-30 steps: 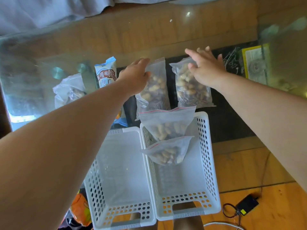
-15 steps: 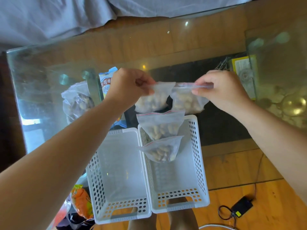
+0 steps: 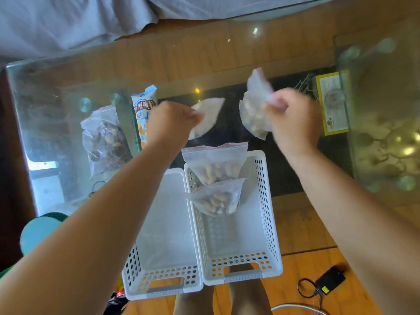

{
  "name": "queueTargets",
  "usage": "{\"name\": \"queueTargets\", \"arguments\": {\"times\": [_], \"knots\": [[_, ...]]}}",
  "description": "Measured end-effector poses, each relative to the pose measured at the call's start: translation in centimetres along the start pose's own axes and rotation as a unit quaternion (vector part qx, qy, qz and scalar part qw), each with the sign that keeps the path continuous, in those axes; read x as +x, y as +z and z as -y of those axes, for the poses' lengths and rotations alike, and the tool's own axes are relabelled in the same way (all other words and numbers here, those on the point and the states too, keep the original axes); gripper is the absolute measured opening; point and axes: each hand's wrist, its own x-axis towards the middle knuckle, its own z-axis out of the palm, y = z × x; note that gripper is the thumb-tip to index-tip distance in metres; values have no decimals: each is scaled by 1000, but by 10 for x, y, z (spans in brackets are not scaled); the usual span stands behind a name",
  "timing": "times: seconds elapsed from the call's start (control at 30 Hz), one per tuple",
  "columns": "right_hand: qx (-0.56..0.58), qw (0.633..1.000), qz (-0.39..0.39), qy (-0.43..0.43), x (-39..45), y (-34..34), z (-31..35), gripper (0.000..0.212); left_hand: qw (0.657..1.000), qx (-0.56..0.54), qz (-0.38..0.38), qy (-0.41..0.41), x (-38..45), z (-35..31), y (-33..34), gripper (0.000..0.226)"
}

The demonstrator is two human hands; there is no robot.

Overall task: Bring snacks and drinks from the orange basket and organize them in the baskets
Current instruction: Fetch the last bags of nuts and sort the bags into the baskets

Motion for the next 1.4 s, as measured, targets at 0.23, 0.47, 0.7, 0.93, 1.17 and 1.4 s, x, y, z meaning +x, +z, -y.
{"name": "queueTargets", "arguments": {"times": [0.23, 0.47, 0.7, 0.93, 1.17, 1.4], "knots": [[33, 994, -46, 91, 19, -13, -24, 19, 995, 74, -56, -27, 9, 0, -16, 29], [143, 989, -35, 15, 6, -32, -14, 7, 996, 17, -67, 50, -7, -11, -16, 41], [55, 996, 31, 68, 26, -25, -8, 25, 996, 65, -41, 40, 1, -9, -12, 39], [36, 995, 54, 77, 52, -17, -5, 21, 999, -3, -53, 11, 3, -16, -8, 22], [77, 995, 6, -70, 17, -29, 5, 28, 996, -69, -46, 10, -9, -21, -15, 20], [-25, 989, -33, -144, 23, -50, 19, 30, 995, -29, -75, 58, -6, -20, -18, 30]]}}
